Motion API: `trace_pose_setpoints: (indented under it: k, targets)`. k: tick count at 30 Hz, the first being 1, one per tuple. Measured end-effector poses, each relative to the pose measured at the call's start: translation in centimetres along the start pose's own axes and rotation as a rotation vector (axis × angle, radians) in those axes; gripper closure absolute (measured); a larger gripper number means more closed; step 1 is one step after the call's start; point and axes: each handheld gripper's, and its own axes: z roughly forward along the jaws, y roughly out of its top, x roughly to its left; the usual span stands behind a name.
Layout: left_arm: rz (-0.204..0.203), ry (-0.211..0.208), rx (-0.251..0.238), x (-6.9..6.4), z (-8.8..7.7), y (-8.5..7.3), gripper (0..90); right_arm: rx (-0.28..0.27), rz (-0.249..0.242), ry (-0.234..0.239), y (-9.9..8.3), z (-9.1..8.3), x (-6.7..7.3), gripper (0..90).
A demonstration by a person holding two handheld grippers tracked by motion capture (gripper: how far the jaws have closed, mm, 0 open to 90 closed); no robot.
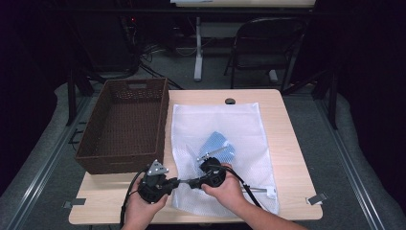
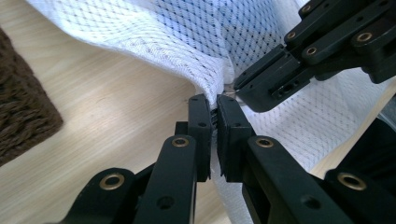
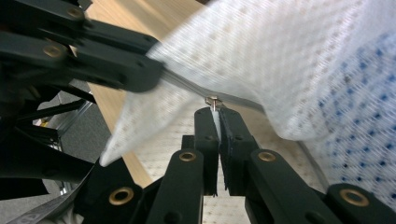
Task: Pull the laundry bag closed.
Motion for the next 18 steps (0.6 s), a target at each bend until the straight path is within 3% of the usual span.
trace_pose_setpoints:
  k: [13, 18]
  targets:
    - [-0.011, 0.041, 0.016, 0.3, -0.3, 0.0, 85.7, 0.013, 0.03, -0.037, -1.3, -1.1, -1.7, 86.7]
    - [-0.018, 0.048, 0.019, 0.7, -0.5, 0.0, 85.7, 0.024, 0.07, -0.059, -2.2, -2.1, -2.6, 86.7]
